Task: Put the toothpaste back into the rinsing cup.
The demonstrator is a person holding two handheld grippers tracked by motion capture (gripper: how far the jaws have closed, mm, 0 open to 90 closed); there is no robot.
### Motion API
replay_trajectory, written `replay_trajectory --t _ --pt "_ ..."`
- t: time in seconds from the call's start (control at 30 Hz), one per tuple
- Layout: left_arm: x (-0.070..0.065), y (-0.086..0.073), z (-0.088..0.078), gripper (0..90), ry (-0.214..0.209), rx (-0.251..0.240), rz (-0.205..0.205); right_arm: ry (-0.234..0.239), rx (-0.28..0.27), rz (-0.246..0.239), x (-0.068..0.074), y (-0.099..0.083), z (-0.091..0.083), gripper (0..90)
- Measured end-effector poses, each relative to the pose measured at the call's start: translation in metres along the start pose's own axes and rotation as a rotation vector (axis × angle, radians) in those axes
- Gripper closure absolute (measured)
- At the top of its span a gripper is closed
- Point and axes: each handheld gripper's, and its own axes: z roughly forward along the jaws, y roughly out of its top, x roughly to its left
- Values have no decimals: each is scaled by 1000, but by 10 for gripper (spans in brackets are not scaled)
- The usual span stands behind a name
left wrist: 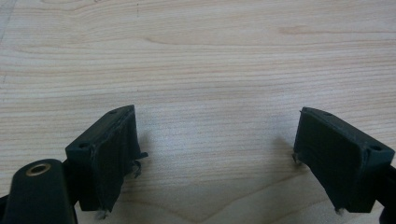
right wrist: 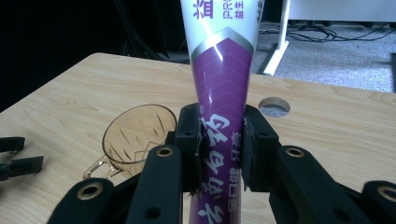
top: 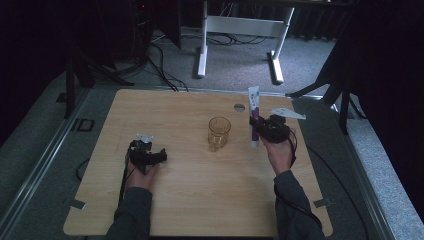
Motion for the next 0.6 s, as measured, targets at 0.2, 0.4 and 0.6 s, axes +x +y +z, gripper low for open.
replay_trajectory --t 0.2,0.4,0.6 --pt "0 0 0 138 0 0 1 3 -1 -5 2 2 3 721" --pt "0 0 0 138 0 0 0 4 -5 -9 3 4 5 721" --pt "0 0 0 138 1 0 1 7 -10 -5 3 5 7 720"
